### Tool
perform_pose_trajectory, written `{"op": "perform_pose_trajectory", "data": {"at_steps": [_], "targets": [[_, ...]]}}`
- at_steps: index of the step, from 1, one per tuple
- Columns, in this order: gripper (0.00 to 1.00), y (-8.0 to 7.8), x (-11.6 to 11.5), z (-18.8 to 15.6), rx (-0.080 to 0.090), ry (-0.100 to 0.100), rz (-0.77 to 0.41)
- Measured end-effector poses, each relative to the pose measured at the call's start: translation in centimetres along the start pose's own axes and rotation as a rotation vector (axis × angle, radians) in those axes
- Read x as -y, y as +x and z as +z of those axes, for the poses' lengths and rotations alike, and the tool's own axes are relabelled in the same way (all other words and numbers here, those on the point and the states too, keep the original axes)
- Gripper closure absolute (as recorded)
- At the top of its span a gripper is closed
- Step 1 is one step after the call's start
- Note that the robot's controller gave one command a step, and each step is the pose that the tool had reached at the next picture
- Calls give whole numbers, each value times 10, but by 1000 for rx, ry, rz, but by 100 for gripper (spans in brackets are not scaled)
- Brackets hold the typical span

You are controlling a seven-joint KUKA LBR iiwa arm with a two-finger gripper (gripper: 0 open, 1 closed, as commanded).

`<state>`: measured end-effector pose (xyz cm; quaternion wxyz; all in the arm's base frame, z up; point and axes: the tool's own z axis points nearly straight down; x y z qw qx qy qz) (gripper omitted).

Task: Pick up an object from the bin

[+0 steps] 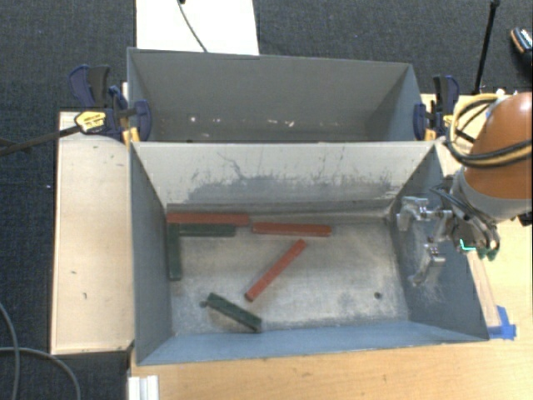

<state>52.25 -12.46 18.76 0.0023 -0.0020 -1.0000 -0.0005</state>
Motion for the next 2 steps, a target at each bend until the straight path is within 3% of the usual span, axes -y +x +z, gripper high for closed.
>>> {"op": "perform_pose_trajectory", "data": {"at_steps": [1, 2], "targets": [[0, 11, -60, 43, 1, -2, -57], [0, 43, -191, 36, 3, -2, -243]]}}
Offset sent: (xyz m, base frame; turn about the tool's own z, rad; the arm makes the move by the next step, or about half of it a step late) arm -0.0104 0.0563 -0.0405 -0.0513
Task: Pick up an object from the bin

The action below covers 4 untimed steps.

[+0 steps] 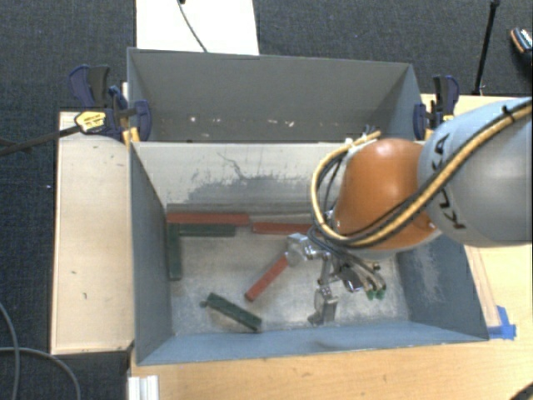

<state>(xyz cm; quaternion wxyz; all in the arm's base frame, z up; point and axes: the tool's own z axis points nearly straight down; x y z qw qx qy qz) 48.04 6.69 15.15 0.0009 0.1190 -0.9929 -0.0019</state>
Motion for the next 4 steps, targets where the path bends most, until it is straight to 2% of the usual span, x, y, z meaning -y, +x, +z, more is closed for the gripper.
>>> {"op": "perform_pose_trajectory", "data": {"at_steps": [1, 2, 3, 4], "targets": [[0, -66, -14, 72, 5, 2, 118], [100, -66, -12, 69, 6, 4, 115], [0, -66, -12, 69, 6, 4, 112], [0, -84, -4, 81, 8, 3, 138]]}}
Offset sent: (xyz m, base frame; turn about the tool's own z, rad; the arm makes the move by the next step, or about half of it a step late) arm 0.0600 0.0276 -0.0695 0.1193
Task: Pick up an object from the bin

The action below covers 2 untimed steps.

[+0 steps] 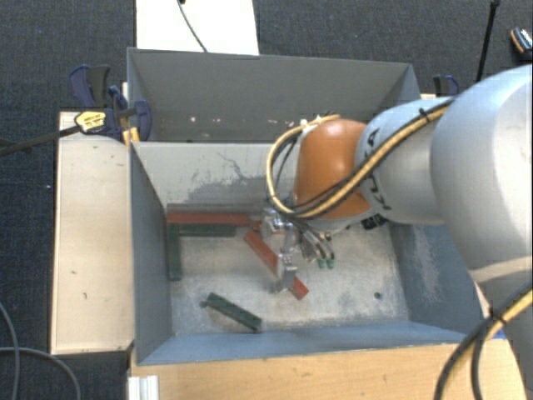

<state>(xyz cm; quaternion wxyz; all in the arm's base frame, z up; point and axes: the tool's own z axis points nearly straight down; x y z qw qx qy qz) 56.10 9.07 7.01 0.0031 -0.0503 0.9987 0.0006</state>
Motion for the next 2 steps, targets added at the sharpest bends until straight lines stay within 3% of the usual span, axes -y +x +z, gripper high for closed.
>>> {"op": "perform_pose_trajectory", "data": {"at_steps": [1, 2], "targets": [[100, 1, 0, -1, -1, 1, -5], [100, -19, 3, -196, 6, 0, 41]]}}
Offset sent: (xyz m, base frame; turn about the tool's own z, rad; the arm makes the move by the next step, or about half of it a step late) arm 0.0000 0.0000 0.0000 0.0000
